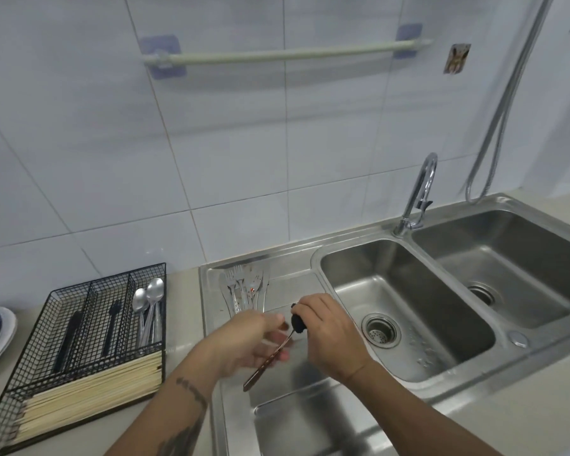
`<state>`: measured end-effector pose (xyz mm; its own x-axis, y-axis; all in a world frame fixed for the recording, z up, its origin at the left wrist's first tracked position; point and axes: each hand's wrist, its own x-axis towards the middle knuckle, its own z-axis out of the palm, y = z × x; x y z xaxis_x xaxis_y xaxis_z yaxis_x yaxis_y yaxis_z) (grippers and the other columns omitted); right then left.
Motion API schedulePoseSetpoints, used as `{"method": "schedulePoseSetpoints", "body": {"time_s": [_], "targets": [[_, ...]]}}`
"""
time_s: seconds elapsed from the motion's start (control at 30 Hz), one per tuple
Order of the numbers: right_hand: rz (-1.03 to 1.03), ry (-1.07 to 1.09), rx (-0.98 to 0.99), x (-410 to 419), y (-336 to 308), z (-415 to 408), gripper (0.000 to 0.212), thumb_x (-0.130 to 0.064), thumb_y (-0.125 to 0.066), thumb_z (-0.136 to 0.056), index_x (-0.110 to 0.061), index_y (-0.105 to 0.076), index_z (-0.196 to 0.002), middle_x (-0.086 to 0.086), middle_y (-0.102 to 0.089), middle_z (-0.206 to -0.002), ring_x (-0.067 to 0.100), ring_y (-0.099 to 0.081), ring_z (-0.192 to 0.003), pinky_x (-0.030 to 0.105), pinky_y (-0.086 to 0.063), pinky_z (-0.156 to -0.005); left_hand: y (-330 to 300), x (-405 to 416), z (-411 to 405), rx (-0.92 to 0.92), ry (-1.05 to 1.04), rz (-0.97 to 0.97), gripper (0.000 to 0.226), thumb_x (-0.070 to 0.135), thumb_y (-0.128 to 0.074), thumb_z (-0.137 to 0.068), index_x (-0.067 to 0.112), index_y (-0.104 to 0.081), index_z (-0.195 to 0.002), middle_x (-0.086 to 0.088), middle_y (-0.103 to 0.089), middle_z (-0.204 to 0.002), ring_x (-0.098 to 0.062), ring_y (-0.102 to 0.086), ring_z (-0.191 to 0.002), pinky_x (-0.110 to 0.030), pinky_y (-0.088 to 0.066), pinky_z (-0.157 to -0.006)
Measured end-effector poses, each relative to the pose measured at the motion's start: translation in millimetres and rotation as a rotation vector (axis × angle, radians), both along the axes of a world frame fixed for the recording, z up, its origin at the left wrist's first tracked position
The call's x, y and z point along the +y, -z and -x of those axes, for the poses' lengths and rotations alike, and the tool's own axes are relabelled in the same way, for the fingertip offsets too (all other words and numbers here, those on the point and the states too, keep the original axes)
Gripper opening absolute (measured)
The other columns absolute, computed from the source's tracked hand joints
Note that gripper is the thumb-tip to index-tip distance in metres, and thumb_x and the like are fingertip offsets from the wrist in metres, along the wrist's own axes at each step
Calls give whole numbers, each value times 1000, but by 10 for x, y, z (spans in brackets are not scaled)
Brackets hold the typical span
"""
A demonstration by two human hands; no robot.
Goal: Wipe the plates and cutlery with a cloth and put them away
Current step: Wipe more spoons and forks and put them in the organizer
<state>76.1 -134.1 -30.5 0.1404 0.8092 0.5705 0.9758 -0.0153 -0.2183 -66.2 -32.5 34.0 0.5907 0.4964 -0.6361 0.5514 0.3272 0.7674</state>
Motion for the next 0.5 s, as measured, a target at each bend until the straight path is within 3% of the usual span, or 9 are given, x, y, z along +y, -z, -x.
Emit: {"method": "schedulePoseSetpoints", "body": {"time_s": [0.13,0.3,0.4,0.5], "targets": [[5,27,-20,-55,5,-93,40,8,-58,-65,-9,-66,-101,4,-63,-98,22,-56,-91,32,-51,-82,-121,-43,273,102,209,95,23,22,-49,-102,5,-63,-111,-7,-70,-79,-18,-64,-61,-25,-50,-58],[30,22,-24,-62,71,-2,52,7,-66,-64,-6,-65,-114,9,-64,-113,27,-58,-106,40,-50,-95,21,-4,304,110,69,-185,27,9,-44,-103,7,-69,-96,1,-49,-58,-8,-33,-42,-19,-26,-45],[28,-59,-61,-102,91,169,67,12,-66,-55,-6,-62,-120,11,-63,-122,27,-56,-117,40,-42,-106,103,-37,303,118,50,-312,28,8,-45,-102,4,-72,-95,0,-50,-57,-8,-36,-44,-21,-25,-45],[115,-94,-22,-167,93,217,80,14,-67,-48,-9,-61,-125,7,-63,-126,24,-59,-118,35,-41,-106,166,-61,321,161,61,-432,29,9,-46,-100,6,-74,-95,-1,-54,-63,-10,-45,-54,-20,-33,-49]]}}
